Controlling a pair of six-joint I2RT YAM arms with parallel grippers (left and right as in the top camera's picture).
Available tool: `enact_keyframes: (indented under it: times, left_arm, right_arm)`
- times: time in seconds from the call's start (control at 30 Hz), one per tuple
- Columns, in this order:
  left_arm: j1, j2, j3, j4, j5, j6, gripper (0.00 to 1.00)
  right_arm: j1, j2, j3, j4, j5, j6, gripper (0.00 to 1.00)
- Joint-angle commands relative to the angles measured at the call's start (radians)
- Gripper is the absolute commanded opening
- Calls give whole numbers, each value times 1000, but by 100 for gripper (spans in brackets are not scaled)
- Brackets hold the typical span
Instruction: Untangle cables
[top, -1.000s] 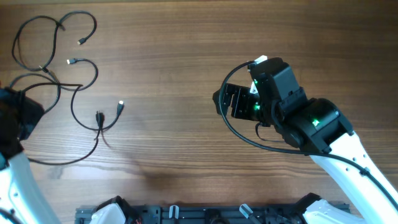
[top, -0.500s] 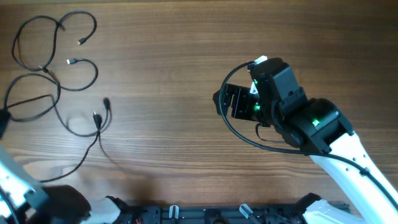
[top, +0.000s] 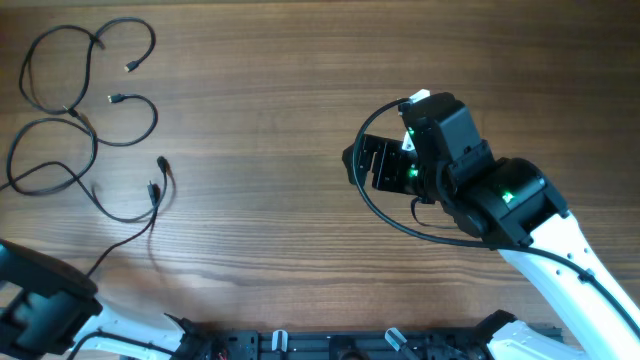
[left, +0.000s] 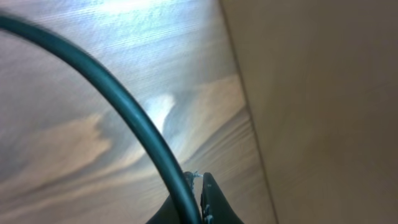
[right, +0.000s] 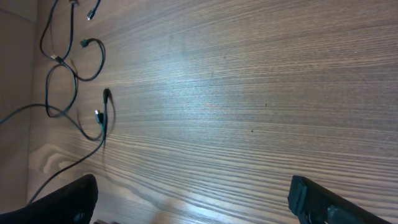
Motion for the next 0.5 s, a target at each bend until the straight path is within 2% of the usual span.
enact_keyframes:
  times: [0.0, 0.07, 0.1, 0.2, 0.3, 0.37, 0.47]
  left_arm:
    - [35, 45, 10, 90, -68, 224, 15]
    - [43, 68, 10, 120, -46, 294, 41]
    - [45, 75, 10, 122, -46, 302, 48]
    - [45, 87, 10, 142, -47, 342, 50]
    - [45, 88, 10, 194, -46, 506, 50]
    - [45, 88, 10, 199, -46, 559, 50]
    - [45, 88, 10, 200, 72, 702, 49]
  right_arm:
    - [0, 11, -1, 27, 19, 17, 100]
    - [0, 11, -1, 43, 20, 38, 100]
    - [0, 11, -1, 45, 20, 40, 100]
    - [0, 11, -1, 43, 20, 38, 100]
    - [0, 11, -1, 43, 20, 37, 100]
    - [0, 11, -1, 43, 21, 37, 100]
    - [0, 11, -1, 43, 20, 37, 100]
